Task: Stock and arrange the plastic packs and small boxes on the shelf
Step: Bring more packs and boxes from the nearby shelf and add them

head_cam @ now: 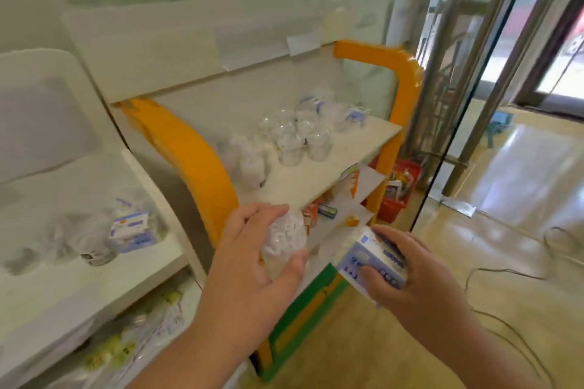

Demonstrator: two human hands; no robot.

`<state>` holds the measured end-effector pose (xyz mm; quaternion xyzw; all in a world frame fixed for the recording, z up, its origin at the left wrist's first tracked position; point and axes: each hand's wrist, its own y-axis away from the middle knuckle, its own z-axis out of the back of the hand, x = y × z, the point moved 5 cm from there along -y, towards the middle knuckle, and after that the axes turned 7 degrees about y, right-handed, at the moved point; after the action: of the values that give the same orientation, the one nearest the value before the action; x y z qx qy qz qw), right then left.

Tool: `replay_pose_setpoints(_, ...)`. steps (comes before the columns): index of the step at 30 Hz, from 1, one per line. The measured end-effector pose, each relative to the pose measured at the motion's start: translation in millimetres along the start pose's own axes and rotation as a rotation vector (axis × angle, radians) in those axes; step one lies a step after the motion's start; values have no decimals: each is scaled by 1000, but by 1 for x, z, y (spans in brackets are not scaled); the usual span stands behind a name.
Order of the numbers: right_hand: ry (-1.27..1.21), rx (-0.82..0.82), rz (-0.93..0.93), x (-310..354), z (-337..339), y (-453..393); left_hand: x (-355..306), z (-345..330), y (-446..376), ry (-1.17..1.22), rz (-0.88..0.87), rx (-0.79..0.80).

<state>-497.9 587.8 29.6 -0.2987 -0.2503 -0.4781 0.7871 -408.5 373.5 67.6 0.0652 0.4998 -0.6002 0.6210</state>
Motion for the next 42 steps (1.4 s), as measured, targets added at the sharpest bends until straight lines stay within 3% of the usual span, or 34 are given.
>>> replay_pose_setpoints(6,-12,-19,-52,-50,10,-32,17,-63,-35,53,52,57)
replay_pose_setpoints(12,43,27,46,-62,-7,-117,63,-98,-75,46,122,-58)
replay_pose_setpoints(16,85,147,149,-65,-22,-187,93,-110,-103,-34,198,-146)
replay_pose_setpoints(25,-35,260,251,-67,-47,-291,138,-126,-155,-403,328,-134)
replay_pose_setpoints(30,-127,352,280,-81,-73,-332,155,-135,-177,-643,311,-222)
replay_pose_setpoints(37,-309,535,409,-95,-75,-371,162,-144,-191,-1011,466,-360)
replay_pose_setpoints(42,-365,586,472,-103,-68,-402,170,-148,-201,-1110,544,-338)
